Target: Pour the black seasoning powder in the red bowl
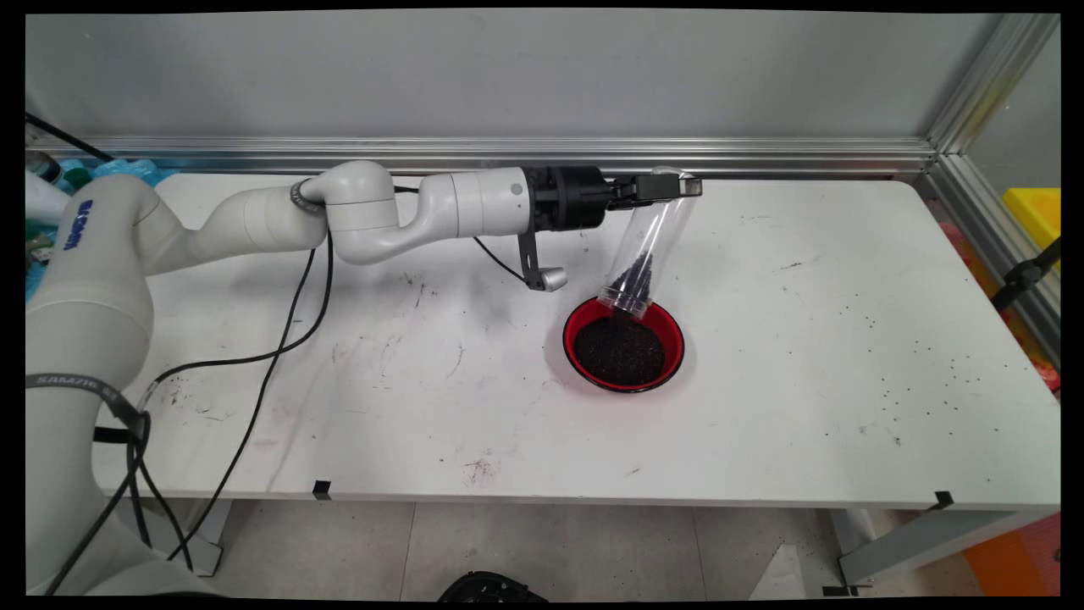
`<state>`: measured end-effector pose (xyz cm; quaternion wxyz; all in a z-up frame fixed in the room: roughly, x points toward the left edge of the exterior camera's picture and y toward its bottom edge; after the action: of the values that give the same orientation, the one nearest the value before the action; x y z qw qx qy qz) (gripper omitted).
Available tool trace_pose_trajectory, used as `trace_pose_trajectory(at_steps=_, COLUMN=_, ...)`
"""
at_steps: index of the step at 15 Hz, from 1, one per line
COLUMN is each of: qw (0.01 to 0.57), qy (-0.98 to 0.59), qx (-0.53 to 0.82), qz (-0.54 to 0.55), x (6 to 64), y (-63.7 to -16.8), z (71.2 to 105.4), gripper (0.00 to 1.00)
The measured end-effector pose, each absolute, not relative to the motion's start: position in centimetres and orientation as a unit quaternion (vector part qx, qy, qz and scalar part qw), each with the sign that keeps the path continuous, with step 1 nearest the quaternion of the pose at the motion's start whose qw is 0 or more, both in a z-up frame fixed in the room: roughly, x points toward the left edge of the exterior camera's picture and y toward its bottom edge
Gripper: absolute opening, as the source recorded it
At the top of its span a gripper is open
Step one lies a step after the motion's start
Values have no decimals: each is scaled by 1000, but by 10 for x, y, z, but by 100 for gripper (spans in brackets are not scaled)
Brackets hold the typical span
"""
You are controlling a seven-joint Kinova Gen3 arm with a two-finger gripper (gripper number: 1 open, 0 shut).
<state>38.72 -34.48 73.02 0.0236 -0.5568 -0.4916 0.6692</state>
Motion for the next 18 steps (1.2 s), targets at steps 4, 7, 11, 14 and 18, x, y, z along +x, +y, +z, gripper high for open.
trace_pose_trajectory(at_steps=4, qw=19, qy=-483, qx=-562, qz=671, x=388, y=-341, z=731, gripper=0)
trace_pose_trajectory(at_steps=7, qw=16, qy=-487, qx=-562, qz=668, x=388, y=-338, z=731, gripper=0)
trace_pose_trajectory(at_steps=11, qw=14, qy=-504, qx=-554, qz=662, x=387, y=-332, z=732, gripper=0)
trace_pose_trajectory(at_steps=14, qw=13, qy=-517, qx=-547, qz=658, x=386, y=-328, z=733, gripper=0)
trace_pose_trajectory(at_steps=18, qw=10, qy=-533, qx=-538, qz=653, x=385, y=-321, z=736, gripper=0)
